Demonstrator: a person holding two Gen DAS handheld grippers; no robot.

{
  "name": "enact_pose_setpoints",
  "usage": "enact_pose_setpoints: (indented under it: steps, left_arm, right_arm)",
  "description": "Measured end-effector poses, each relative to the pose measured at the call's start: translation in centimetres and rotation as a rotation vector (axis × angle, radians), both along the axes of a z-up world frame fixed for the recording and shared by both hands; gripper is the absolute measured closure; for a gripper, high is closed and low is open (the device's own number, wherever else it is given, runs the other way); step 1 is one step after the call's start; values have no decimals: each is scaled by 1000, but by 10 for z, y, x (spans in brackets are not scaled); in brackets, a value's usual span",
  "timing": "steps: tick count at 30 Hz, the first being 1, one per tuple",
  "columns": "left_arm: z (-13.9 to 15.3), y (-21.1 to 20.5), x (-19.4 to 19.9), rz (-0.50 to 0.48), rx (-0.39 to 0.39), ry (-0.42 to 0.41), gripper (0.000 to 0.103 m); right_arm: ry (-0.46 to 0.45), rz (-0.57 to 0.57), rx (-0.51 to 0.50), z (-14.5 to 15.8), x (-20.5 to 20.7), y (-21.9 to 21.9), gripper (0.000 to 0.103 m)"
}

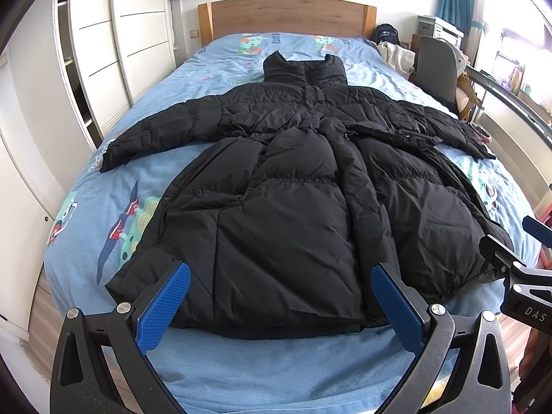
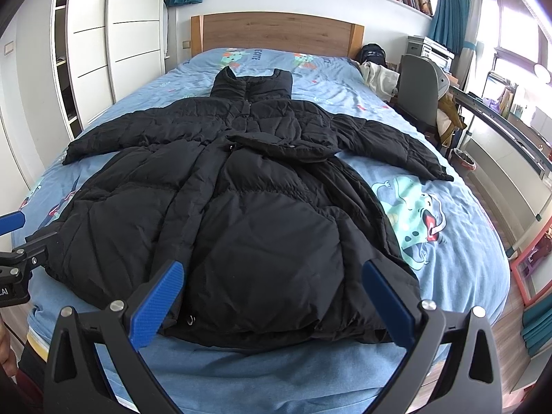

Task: Fold large clothes

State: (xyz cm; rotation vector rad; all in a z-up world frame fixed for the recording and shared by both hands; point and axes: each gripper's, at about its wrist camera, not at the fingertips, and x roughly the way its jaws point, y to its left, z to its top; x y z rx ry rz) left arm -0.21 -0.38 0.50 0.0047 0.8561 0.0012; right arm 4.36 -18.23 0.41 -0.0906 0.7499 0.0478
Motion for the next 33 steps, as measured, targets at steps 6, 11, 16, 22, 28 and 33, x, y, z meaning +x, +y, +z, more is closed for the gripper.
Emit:
enact_pose_setpoints:
  steps: [6,11,16,22,28,33]
  left_arm:
    - [0,1,0,2,5,2,0]
    - [-1,3,1,17,20,6,0]
    - [-2,2,5,41,58,23,0]
    - [-5,3,9,56,64,41,0]
    - [-10,7,10,74,64,54,1]
    - [-13,7,9,76,59,55,1]
  right_arm:
    - [0,0,-1,0,0,0,0]
    - [1,-3,1,1,0,-1,0]
    - [9,-12,3,1,2,-3,0]
    - [20,-22,12,-3,6,-9,0]
    - [24,-15,20,-6,8,-9,0]
    - [24,0,21,-9,9,-8,0]
